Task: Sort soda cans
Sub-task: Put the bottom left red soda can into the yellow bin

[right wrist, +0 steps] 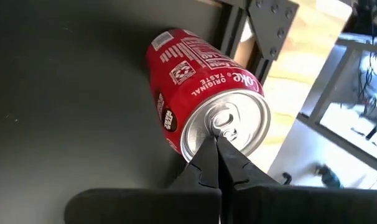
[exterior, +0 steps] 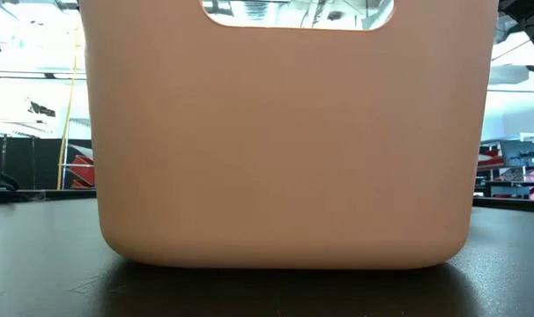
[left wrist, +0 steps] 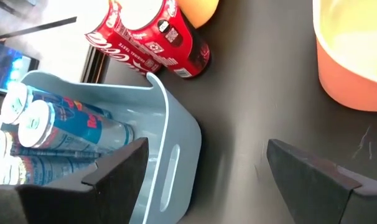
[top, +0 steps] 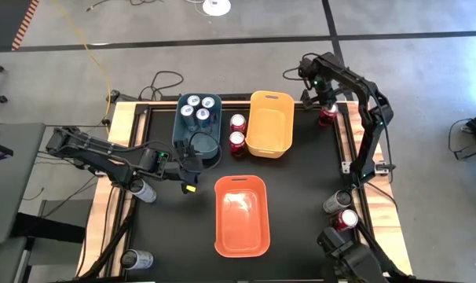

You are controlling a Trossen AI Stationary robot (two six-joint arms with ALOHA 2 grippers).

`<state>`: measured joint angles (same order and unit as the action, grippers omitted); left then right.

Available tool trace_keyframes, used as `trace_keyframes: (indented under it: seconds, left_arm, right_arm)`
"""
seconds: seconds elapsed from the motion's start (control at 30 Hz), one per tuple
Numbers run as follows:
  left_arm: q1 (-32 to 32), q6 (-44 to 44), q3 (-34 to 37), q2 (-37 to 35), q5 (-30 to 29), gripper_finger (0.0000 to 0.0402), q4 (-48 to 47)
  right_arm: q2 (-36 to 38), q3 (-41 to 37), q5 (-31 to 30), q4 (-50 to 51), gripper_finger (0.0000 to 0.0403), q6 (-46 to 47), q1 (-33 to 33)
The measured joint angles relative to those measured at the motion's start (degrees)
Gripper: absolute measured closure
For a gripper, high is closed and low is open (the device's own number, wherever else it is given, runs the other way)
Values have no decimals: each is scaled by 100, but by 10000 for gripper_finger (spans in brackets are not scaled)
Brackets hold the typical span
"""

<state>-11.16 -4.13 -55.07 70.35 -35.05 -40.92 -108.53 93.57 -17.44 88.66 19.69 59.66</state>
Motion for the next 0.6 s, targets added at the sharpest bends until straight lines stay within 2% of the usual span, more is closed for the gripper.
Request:
trace_keyframes:
  seconds: [0.33, 0.6]
  left_arm:
    - [88, 151, 0, 0, -2, 77, 166]
    - [269, 126, 0, 0, -2, 77, 136]
  right_arm:
    - [-17, 516, 216, -122, 403, -329, -7]
    - [-17, 537, 434, -202, 403, -322, 97]
